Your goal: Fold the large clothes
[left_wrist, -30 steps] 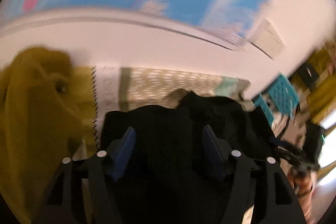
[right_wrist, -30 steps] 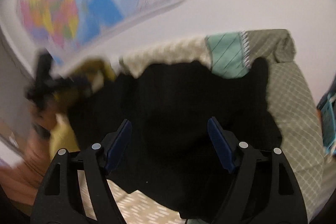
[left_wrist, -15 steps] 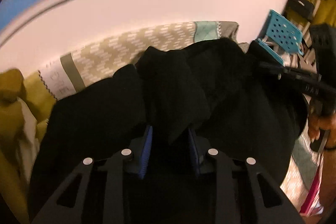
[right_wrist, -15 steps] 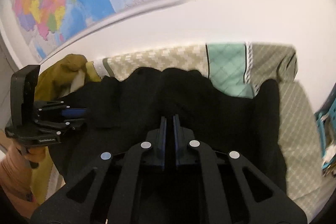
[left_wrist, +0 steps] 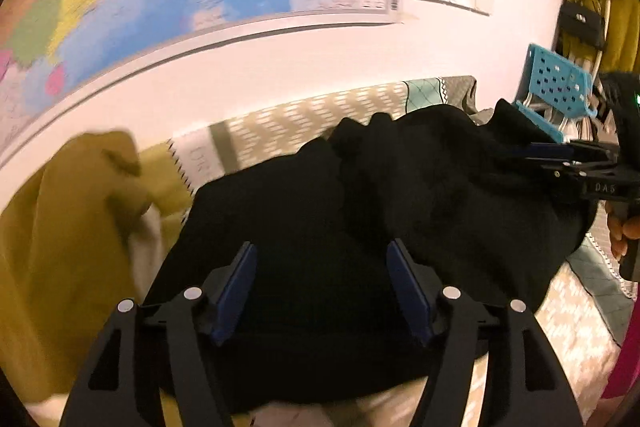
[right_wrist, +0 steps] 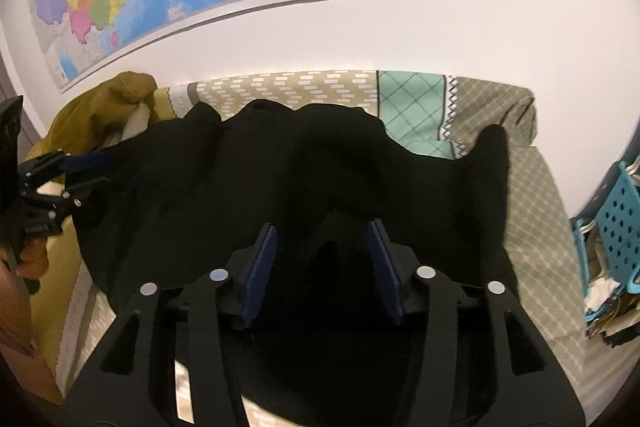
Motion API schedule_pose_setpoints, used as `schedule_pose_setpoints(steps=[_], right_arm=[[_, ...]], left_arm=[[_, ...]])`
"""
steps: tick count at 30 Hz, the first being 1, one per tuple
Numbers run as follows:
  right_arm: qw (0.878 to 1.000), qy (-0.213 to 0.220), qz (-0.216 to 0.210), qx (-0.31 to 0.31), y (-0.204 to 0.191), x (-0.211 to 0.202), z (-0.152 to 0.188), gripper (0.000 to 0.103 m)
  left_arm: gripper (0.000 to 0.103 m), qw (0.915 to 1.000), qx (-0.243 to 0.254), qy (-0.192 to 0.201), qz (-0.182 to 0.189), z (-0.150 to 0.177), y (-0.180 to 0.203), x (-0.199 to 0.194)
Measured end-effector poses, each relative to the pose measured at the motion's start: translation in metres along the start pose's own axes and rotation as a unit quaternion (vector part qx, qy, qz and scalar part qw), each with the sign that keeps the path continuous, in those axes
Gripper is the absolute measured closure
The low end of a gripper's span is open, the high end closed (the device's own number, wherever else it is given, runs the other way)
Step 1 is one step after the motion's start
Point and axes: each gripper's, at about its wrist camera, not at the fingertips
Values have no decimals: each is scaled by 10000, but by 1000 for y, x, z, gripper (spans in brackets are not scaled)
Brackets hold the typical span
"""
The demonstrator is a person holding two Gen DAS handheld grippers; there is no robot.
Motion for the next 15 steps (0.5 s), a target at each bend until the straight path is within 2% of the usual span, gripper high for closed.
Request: schedule_pose_setpoints(steps=[3, 7, 9, 11, 15], right_arm=[[9999, 52, 90, -74, 2, -12, 11, 53], [9999, -46, 136, -42, 15, -7, 23, 52], [9996, -174, 136, 174, 26, 6, 25, 43], [9993, -245, 83, 284, 30, 11, 26, 41], [9985, 74, -80, 538, 34, -18, 29, 39]], left_arm=[[32, 9998, -160, 48, -121, 12, -13, -11], [24, 9987, -507, 37, 89, 26, -33, -10], [19, 9981, -606, 10, 69, 29, -39, 0], [19, 9970, -769, -78, 86, 30, -44, 5], [20, 9972, -719, 219, -21, 35, -41, -24]])
Point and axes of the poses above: each gripper's, at about its wrist camera, not at the fingertips, and x roughly the way its jaws point, y to its right, z to its underside, and after that the axes turned 6 degrees about z, right-handed
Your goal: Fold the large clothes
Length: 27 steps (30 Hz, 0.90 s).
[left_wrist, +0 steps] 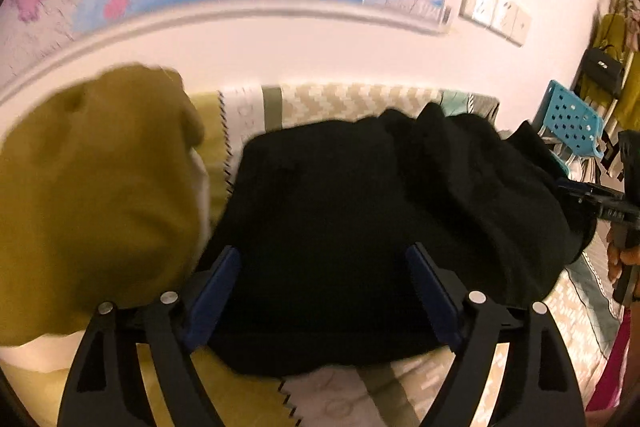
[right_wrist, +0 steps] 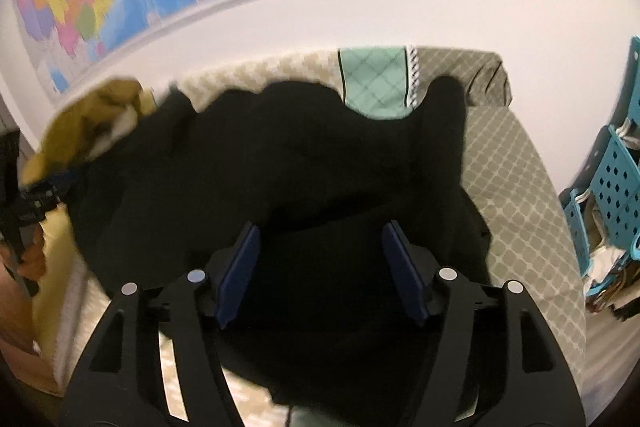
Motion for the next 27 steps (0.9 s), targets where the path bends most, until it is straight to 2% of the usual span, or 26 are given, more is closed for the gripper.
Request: schedule_pose_setpoints(steps=[1, 3, 6, 10, 13, 16, 17, 18, 19, 20, 21, 22, 24, 25, 27], right_arm=[[9999, 81, -70, 79, 4, -8, 1, 37], [9992, 228, -154, 298, 15, -28, 8, 24], [9960, 275, -261, 806, 41, -54, 29, 13], [9900, -82, -468, 1330, 67, -50, 62, 10], [9863, -298, -742, 1443, 66, -35, 74, 9], [9883, -229, -767, 1300, 53, -18, 71, 7], [9895, -154, -773, 1209, 49, -15, 68, 12], [9902, -115, -832, 1116, 44, -11, 64, 22], [9910, -78, -816, 1059, 39, -6, 60, 24], [9917, -40, -807, 1000, 36, -4, 57, 42], [9916, -9, -845, 977, 36, -5, 54, 69], [9900, 64, -930, 1062, 40, -10, 50, 74], [9865, 190, -1158, 1141, 46, -22, 45, 82], [9864, 337, -1198, 1071, 45, -36, 39, 83], [9852, 510, -1273, 1025, 46, -57, 32, 84]], left_arm=[[20, 10000, -22, 30, -4, 2, 0, -6], [20, 9998, -143, 124, -18, 11, -6, -26], [11, 9994, -326, 146, -24, 26, -17, -43], [10, 9987, -456, -194, -150, 42, -27, -32], [10, 9965, -716, -405, 129, 45, -33, -11], [10, 9964, -684, -415, 296, 36, -25, 9], [10, 9969, -639, -359, 273, 30, -21, 15], [11, 9970, -635, -316, 303, 27, -19, 18], [20, 9966, -655, -261, 424, 23, -18, 20], [30, 9955, -695, -257, 591, 21, -16, 21], [55, 9935, -779, -308, 774, 19, -15, 23], [74, 9920, -862, -364, 846, 17, -12, 25], [90, 9949, -685, -381, 632, 13, 1, 21], [93, 9947, -661, -399, 674, 11, 7, 13], [95, 9922, -704, -272, 988, 9, 11, -7]])
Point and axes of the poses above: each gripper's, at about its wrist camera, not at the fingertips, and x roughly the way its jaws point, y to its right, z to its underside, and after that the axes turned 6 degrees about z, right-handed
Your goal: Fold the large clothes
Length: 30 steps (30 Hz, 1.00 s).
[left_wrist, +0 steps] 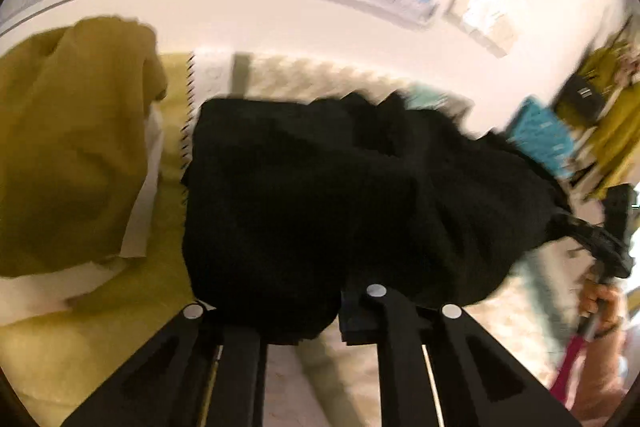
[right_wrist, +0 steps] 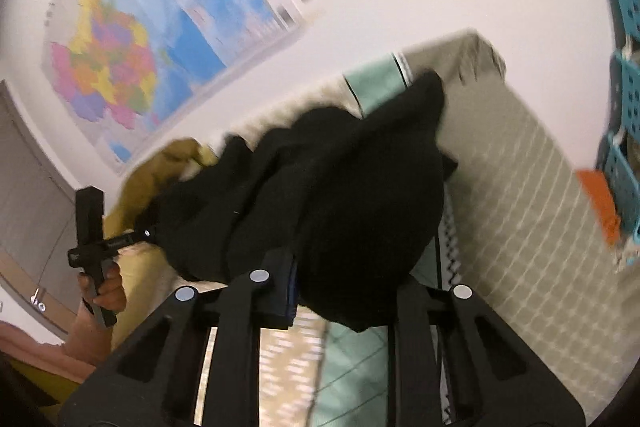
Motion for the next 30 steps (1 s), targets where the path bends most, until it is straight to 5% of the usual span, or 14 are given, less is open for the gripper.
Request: schedule_pose_setpoints(steps=[4, 7, 10, 12, 15, 20, 30], right_arm=[[9986, 498, -154, -109, -3, -52, -16, 85], [9990, 408, -15, 162, 24, -63, -8, 85], [9976, -319, 471, 395, 50, -31, 14, 82], [9907, -823, 1049, 265, 59, -6, 31, 63], [9919, -581, 1049, 412, 61, -18, 30, 51], [9900, -14, 1396, 201, 46, -55, 19, 38], [9902, 376, 1229, -554, -9, -59, 5, 24]], left_arm=[[95, 9981, -142, 134, 591, 13, 8, -41], [95, 9934, -546, -189, 991, 35, -4, -35], [92, 9926, -684, -665, 751, 60, -15, -10], [79, 9948, -526, -669, 562, 63, -11, -9], [49, 9993, 131, -285, -196, 56, 10, -28], [43, 9949, 629, 224, -761, 40, 26, -53], [39, 9864, 1206, 98, -1113, 30, 56, -27]])
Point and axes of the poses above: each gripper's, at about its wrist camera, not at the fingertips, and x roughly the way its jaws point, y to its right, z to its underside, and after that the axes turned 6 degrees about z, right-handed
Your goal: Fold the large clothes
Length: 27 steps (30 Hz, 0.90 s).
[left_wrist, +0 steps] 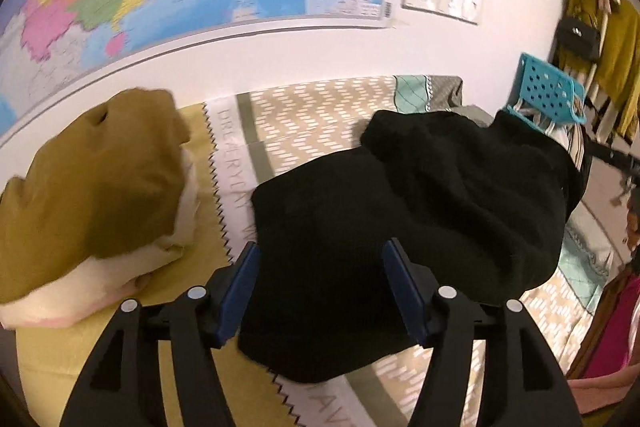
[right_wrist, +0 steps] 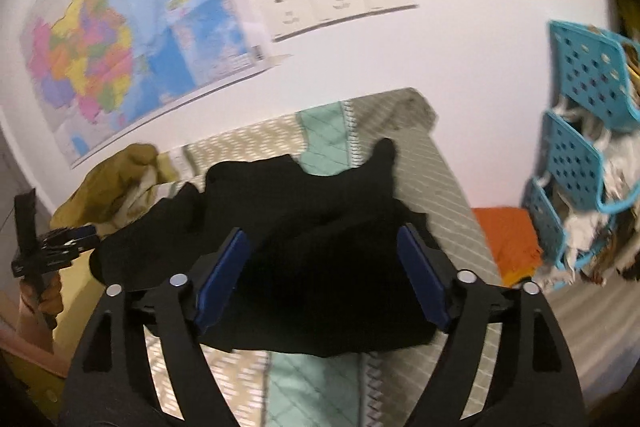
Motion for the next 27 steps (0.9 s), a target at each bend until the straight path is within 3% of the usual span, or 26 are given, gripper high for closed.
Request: schedule_pose_setpoints(steps=[3, 11, 17, 19, 21, 23, 27], right_arm=[[9994, -174, -150, -268, -23, 15, -1, 25], [9933, -765, -462, -730, -68, 73, 4, 25], [9887, -1020, -199, -1078, -86, 110, 3, 23], [9874, -1029, -58, -1202, -89, 118, 2, 31], [9836, -1116, 124, -1413, -94, 128, 3, 52], [9819, -1162, 172, -1485, -94, 135, 4, 62], [9873, -938, -20, -1281, -90, 128, -5, 94]], left_arm=[[39, 9999, 68, -50, 145, -3, 8, 9], [35, 9996, 219, -137, 80, -8, 15, 26], [20, 9988, 262, -374, 186, -12, 15, 49], [19, 9977, 238, -554, 302, -16, 14, 63], [19, 9969, 220, -682, 331, -18, 13, 73], [25, 9957, 175, -805, 430, -22, 11, 85], [65, 9947, 222, -912, 426, -29, 15, 98]])
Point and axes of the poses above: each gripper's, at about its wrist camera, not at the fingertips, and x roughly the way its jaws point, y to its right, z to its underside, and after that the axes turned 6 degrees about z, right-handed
